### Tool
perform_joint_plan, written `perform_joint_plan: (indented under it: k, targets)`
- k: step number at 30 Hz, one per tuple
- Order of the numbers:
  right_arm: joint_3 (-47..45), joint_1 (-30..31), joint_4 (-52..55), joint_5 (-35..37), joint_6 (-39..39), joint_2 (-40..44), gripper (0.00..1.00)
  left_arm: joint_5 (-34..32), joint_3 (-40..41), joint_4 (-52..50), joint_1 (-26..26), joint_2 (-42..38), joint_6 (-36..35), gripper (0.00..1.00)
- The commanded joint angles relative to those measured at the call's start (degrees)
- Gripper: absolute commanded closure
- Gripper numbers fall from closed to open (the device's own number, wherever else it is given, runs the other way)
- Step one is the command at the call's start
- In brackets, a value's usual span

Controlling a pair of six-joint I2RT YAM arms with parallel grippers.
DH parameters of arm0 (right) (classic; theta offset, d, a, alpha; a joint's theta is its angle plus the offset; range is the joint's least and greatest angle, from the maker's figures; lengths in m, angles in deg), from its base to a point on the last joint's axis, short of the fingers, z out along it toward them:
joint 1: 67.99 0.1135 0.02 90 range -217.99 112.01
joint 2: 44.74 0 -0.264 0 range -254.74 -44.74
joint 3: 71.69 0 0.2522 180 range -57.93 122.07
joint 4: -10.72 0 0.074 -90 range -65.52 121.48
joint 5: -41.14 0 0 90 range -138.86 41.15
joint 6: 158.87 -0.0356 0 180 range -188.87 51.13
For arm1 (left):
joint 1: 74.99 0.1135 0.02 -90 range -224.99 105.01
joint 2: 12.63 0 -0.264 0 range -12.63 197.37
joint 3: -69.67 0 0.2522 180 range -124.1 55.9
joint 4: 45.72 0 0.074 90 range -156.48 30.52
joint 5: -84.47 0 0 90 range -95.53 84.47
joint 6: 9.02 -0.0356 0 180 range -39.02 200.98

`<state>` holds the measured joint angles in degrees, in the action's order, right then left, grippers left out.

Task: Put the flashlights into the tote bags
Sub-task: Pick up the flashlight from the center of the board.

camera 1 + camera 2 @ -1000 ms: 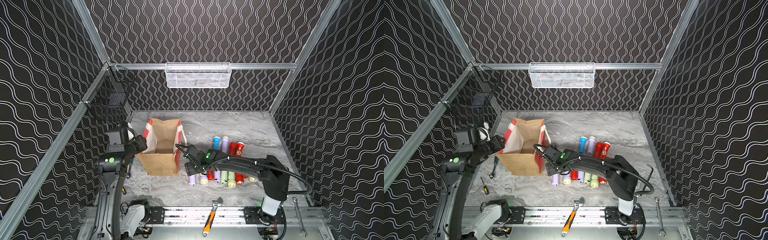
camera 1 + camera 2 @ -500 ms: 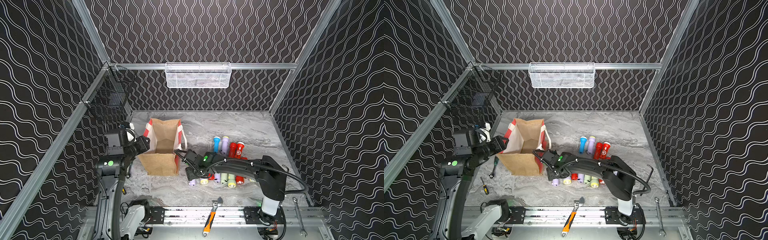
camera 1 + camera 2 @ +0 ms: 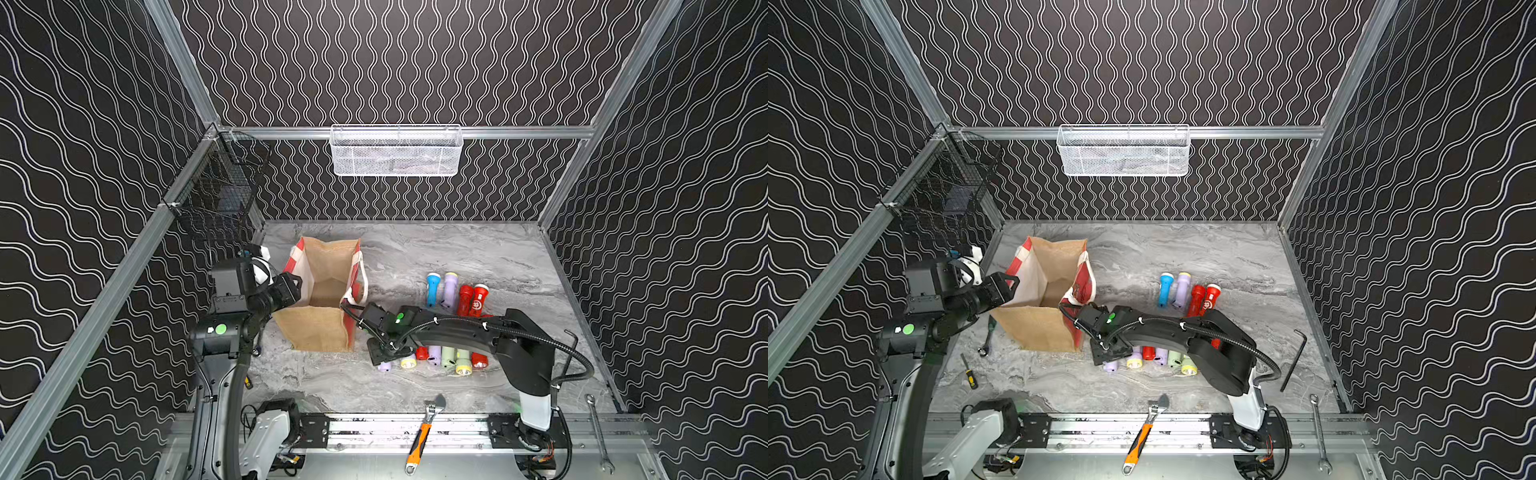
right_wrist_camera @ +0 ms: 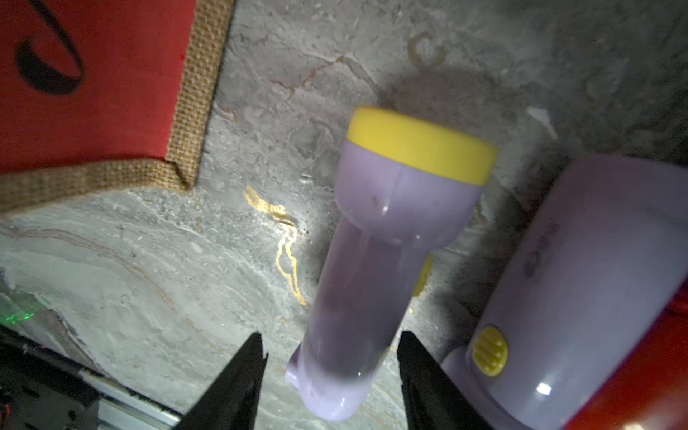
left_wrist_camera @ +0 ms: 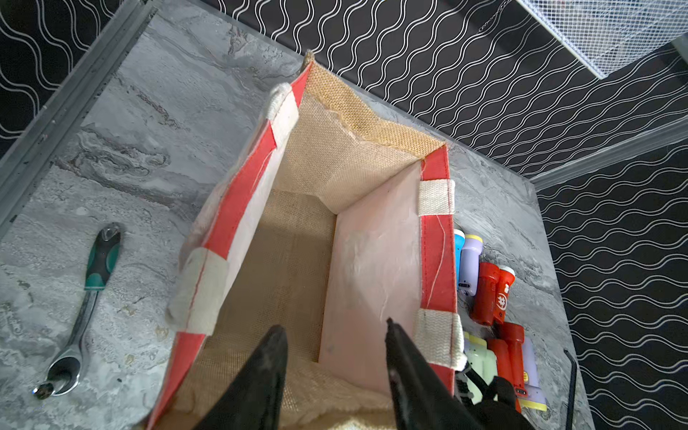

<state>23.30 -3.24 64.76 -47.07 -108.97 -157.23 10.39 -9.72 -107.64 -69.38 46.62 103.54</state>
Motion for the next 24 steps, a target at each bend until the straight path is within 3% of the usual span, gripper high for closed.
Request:
perform_joint_plan:
  k: [1,16,24]
  targets:
    - [0.6,0.0,1.6,-1.1,-1.0,-1.1,0.4,0.8,0.4,2.0,-0.1,-0.1,0.4,0.52]
    - [-0.6,-1.1,1.6,-1.6,-2.2,-2.9,0.41,0.8,-0.7,1.1,-0.1,-1.0,-0.1,0.52]
    - [-0.8,-1.6,1.4,-0.9,-1.5,-3.6,0.48,0.1,-1.0,0.6,-0.1,-1.1,-0.4,0.52]
